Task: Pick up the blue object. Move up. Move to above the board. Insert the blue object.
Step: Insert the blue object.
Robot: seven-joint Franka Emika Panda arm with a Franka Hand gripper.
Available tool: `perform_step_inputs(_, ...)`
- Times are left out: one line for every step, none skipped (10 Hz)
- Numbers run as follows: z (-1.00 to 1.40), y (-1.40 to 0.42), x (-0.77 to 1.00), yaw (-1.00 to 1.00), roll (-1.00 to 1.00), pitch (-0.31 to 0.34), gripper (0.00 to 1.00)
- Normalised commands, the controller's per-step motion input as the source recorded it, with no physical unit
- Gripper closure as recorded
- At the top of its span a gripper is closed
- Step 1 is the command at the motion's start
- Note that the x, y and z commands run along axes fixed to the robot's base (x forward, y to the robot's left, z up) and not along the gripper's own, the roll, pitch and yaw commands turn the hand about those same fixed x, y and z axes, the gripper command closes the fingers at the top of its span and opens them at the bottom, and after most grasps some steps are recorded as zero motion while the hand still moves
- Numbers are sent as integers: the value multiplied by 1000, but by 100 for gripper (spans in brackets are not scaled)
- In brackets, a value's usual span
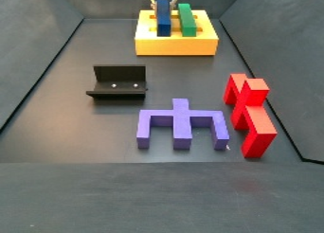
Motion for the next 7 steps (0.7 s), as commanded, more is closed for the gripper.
perform_step_inputs(-169, 151, 0, 0, 183, 57, 100)
perform_step_inputs(-180, 69, 0, 9, 170, 41, 100)
perform_step_inputs(-146, 0, 20, 17, 129, 39, 100)
perform_step_inputs(-163, 0, 57, 0, 140, 64, 100)
perform_step_inputs(-169, 0, 46, 0, 196, 103, 100)
perform_step_inputs(-77, 0, 0, 0, 64, 57, 100)
perform_step_inputs(0, 0, 0, 0, 0, 0, 100)
